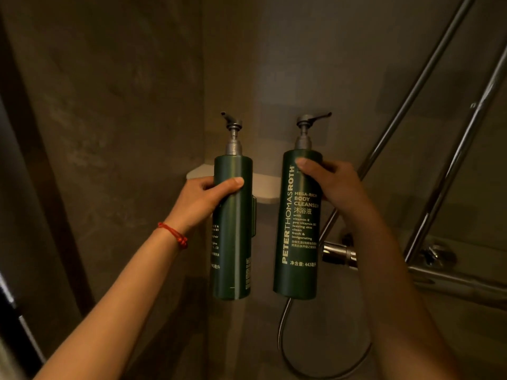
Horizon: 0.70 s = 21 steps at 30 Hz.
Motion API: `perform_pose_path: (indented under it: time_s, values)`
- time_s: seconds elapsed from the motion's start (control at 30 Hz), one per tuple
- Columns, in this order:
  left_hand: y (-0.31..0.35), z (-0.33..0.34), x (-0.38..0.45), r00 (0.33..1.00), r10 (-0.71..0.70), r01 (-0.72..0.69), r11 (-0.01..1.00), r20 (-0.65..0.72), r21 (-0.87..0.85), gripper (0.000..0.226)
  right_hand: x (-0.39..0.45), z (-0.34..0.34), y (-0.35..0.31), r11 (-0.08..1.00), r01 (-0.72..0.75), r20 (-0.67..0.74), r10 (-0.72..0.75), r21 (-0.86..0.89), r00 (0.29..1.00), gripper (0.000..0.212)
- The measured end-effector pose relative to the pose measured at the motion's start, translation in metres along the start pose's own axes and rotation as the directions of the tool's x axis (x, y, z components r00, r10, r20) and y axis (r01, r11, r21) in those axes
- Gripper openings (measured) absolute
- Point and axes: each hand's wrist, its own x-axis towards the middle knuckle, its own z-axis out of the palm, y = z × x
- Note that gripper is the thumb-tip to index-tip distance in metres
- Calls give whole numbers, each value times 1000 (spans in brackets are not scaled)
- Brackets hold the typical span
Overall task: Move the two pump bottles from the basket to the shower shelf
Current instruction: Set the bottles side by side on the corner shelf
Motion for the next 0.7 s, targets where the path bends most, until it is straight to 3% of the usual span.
perform_pose_path:
  time_s: [0.27,0.4,0.53,0.7]
  values:
    - [33,-18,53,996,93,-92,994,0,-61,16,54,-7,-32,991,132,-50,-132,13,990,10]
    - [45,-23,75,990,121,-128,985,-65,-119,15,77,-6,-43,982,188,-79,-185,32,980,12]
    - [51,-25,95,988,124,-139,975,-95,-171,29,97,-2,-45,975,217,-79,-213,47,974,17]
    - [49,-24,117,980,149,-171,970,-134,-174,25,115,6,-44,964,256,-100,-249,72,963,15]
